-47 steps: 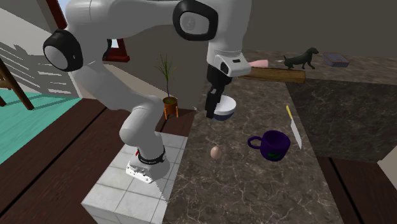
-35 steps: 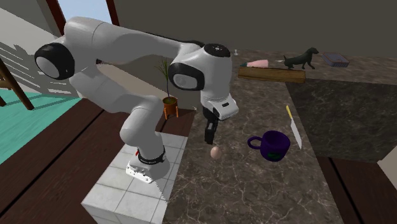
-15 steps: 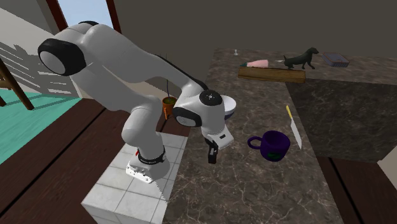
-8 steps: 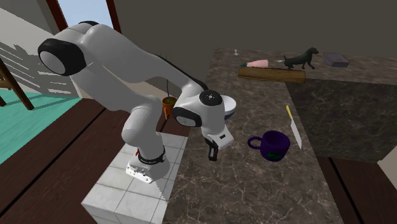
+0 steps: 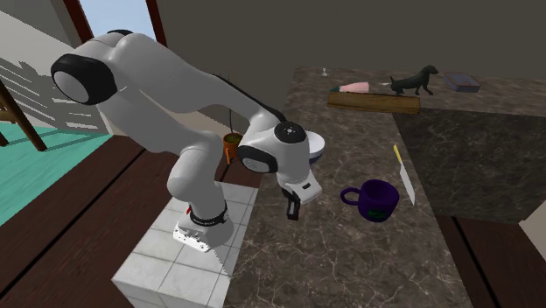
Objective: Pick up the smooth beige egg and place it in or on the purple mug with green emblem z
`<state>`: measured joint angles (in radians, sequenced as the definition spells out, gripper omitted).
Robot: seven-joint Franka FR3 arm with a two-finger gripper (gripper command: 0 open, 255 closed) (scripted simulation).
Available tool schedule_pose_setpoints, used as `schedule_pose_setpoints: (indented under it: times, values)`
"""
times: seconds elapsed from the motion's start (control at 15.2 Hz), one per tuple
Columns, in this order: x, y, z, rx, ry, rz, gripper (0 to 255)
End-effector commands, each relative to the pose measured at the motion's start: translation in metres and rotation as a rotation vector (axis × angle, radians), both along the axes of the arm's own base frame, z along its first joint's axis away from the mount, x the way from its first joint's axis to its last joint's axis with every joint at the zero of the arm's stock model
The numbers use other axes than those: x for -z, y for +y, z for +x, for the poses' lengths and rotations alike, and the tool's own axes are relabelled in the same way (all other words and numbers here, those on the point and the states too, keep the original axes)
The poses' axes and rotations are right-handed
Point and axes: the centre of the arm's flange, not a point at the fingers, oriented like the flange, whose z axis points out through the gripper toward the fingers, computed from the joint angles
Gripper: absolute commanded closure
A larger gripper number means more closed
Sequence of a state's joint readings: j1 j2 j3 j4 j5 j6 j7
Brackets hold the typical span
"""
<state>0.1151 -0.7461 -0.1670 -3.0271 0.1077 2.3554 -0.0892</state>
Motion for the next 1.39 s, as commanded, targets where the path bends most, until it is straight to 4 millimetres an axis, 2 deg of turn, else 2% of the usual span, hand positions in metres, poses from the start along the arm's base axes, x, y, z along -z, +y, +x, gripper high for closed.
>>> schedule_pose_setpoints:
  times: [0.0, 1.32]
  values:
    - [-0.01, 0.0, 0.0, 0.0, 0.0, 0.0, 255]
    - [-0.115, 0.0, 0.0, 0.0, 0.0, 0.0, 255]
